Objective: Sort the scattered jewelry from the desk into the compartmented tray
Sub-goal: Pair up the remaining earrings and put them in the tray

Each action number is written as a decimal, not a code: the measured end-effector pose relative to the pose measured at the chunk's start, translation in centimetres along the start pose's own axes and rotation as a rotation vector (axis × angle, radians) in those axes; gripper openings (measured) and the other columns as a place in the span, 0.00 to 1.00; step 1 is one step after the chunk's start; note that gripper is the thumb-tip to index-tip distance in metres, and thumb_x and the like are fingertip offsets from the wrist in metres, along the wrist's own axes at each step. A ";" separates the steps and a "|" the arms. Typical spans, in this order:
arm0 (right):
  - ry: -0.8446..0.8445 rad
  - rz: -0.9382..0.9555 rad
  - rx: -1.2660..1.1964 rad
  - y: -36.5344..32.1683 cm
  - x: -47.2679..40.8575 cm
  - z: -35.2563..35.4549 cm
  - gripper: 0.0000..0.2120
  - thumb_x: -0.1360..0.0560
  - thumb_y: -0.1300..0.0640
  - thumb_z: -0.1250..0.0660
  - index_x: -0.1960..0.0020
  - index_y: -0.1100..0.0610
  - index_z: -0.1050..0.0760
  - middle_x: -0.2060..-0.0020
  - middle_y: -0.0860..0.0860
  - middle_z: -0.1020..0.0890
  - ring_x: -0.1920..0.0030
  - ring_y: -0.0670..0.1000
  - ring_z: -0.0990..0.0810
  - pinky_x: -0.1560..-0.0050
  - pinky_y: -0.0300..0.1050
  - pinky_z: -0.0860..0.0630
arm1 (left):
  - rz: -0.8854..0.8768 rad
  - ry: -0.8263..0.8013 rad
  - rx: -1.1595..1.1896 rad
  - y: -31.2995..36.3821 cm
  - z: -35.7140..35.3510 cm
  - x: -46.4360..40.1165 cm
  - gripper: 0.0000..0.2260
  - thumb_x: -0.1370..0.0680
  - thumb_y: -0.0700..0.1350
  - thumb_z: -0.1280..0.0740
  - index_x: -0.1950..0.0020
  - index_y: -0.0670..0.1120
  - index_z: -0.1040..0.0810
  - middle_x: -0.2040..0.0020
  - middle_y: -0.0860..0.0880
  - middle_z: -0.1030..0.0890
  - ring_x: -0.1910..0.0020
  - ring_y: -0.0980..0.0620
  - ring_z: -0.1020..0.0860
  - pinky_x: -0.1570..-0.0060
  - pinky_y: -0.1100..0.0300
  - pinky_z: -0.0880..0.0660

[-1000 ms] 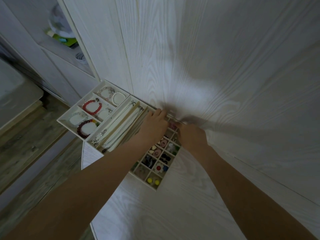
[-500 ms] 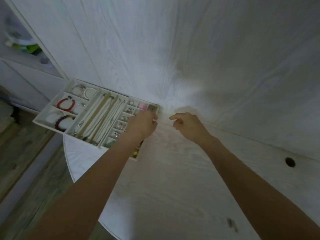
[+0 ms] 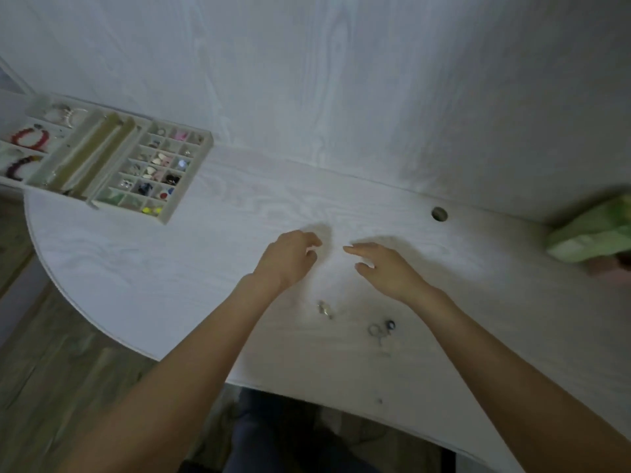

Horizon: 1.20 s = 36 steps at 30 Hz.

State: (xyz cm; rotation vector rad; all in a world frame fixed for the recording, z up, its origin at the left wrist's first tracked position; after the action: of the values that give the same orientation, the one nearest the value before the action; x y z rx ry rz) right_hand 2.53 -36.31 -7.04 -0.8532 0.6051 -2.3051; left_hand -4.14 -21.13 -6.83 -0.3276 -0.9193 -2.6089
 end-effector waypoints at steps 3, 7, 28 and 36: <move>0.002 -0.032 0.065 3.2 2.6 -1.0 0.19 0.22 0.56 0.36 0.32 0.49 0.30 0.32 0.51 0.32 0.32 0.50 0.35 0.34 0.45 0.33 | 0.020 -0.117 -0.087 0.7 -4.1 1.9 0.19 0.24 0.47 0.32 0.33 0.50 0.28 0.33 0.47 0.30 0.34 0.45 0.32 0.36 0.49 0.33; -0.153 -0.067 0.133 5.6 5.3 -2.7 0.28 0.29 0.52 0.27 0.33 0.45 0.34 0.37 0.51 0.35 0.35 0.51 0.38 0.40 0.49 0.30 | 0.038 -0.198 -0.168 1.5 -7.4 4.2 0.28 0.29 0.48 0.26 0.32 0.50 0.32 0.34 0.46 0.36 0.36 0.45 0.36 0.37 0.49 0.32; -0.095 0.111 0.101 5.0 5.1 -5.6 0.09 0.27 0.60 0.31 0.50 0.55 0.28 0.50 0.48 0.34 0.47 0.51 0.32 0.46 0.50 0.27 | 0.047 0.059 0.100 1.4 -9.2 5.7 0.06 0.27 0.35 0.31 0.51 0.41 0.23 0.53 0.48 0.30 0.53 0.48 0.25 0.49 0.58 0.27; -0.077 0.121 0.228 3.9 4.3 -5.8 0.03 0.22 0.59 0.37 0.50 0.58 0.26 0.50 0.51 0.30 0.51 0.51 0.29 0.50 0.44 0.29 | -0.014 0.012 -0.097 2.4 -9.4 4.9 0.06 0.25 0.34 0.37 0.56 0.44 0.31 0.54 0.48 0.32 0.56 0.49 0.31 0.58 0.59 0.33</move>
State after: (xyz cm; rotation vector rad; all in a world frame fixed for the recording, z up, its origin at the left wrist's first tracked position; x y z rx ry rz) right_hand -2.66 -40.83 -11.53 -0.7705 0.3425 -2.1703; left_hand -8.62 -30.11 -11.07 -0.3306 -0.7959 -2.6712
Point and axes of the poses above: each hand's wrist, its own x-axis away from the middle knuckle, its own z-axis out of the back of the hand, y = z × x, the point moved 6 cm from there along -x, towards the middle knuckle
